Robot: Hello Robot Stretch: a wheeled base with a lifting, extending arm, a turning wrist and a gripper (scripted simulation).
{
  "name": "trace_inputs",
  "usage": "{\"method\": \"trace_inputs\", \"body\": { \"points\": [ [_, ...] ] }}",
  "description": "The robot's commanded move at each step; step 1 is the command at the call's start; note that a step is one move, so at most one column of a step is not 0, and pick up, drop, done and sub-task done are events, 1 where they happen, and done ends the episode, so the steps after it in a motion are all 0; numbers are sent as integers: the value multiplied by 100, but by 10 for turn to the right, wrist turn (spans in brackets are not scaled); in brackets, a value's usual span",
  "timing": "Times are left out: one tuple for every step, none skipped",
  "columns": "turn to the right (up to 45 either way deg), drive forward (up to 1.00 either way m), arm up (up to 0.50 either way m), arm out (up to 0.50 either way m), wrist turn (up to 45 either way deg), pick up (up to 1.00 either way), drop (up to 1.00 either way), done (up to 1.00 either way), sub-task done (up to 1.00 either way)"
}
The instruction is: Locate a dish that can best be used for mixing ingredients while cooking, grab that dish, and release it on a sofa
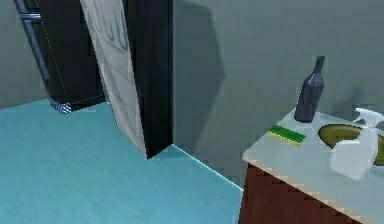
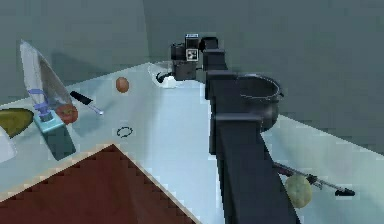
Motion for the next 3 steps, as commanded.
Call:
{"method": "trace_inputs", "body": {
  "points": [
    [0, 0, 0, 0, -450, 0, 0, 0, 0],
    [0, 0, 0, 0, -450, 0, 0, 0, 0],
    [0, 0, 0, 0, -270, 0, 0, 0, 0]
  ]
}}
